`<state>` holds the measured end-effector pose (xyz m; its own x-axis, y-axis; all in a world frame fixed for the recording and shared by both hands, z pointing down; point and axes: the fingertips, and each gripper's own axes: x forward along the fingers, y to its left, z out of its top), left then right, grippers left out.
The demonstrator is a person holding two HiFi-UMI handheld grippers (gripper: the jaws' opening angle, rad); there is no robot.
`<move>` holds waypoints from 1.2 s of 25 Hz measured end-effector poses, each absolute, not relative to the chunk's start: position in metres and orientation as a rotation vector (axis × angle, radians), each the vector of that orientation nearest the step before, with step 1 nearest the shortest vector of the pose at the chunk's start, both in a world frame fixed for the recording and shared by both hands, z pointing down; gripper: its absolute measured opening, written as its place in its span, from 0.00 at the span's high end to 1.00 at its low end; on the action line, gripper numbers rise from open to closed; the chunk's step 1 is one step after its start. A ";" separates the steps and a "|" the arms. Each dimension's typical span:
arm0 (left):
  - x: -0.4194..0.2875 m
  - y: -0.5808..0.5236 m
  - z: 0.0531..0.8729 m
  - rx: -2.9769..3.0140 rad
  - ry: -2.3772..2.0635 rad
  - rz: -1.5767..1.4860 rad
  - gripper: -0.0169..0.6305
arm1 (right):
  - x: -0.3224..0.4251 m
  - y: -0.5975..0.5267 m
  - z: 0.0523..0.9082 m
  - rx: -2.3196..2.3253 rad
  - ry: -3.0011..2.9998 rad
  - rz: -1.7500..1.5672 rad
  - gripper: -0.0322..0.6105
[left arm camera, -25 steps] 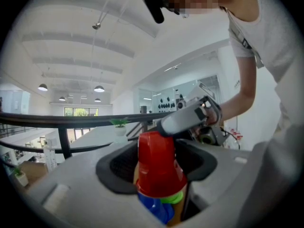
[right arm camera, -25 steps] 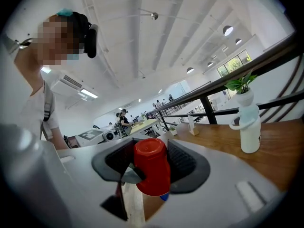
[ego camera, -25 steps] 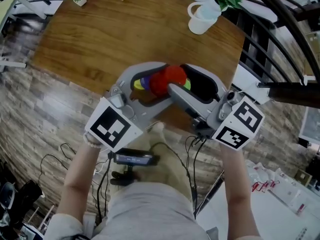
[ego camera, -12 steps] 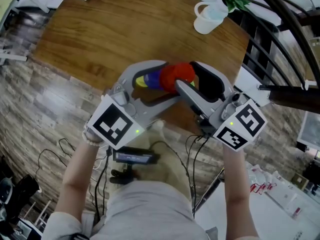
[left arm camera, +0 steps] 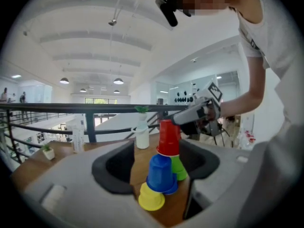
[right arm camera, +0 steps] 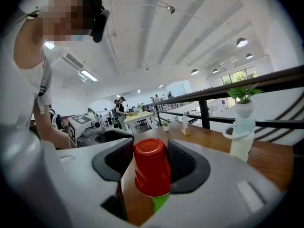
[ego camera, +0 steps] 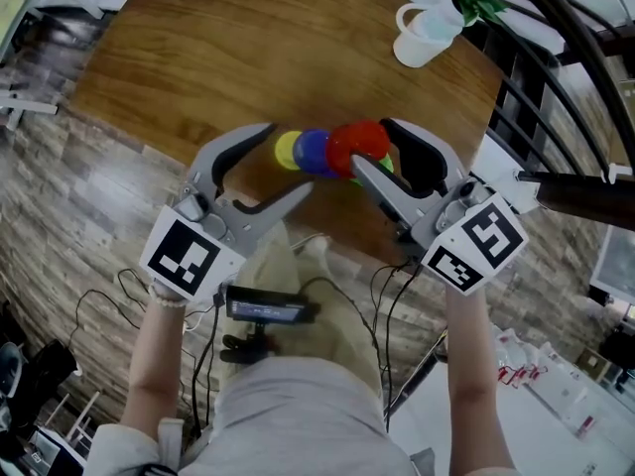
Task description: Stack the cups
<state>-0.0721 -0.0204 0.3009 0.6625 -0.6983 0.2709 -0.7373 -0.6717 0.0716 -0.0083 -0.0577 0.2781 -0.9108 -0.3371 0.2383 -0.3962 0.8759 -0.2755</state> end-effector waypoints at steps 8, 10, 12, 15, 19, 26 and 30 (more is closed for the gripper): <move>-0.089 -0.015 0.306 2.661 -1.245 0.353 0.53 | -0.011 -0.058 0.283 0.562 -2.861 0.456 0.60; -0.090 -0.015 0.307 2.659 -1.252 0.357 0.53 | -0.011 -0.058 0.283 0.563 -2.864 0.462 0.60; -0.091 -0.014 0.307 2.655 -1.261 0.359 0.53 | -0.010 -0.058 0.282 0.563 -2.869 0.468 0.60; -0.092 -0.015 0.307 2.653 -1.268 0.360 0.53 | -0.011 -0.057 0.282 0.558 -2.873 0.468 0.60; -0.092 -0.016 0.307 2.648 -1.271 0.361 0.53 | -0.013 -0.055 0.284 0.535 -2.853 0.439 0.60; -0.092 -0.019 0.308 2.644 -1.271 0.353 0.53 | -0.016 -0.052 0.283 0.502 -2.843 0.395 0.59; -0.093 -0.019 0.306 2.647 -1.275 0.343 0.53 | -0.014 -0.054 0.279 0.523 -2.853 0.403 0.59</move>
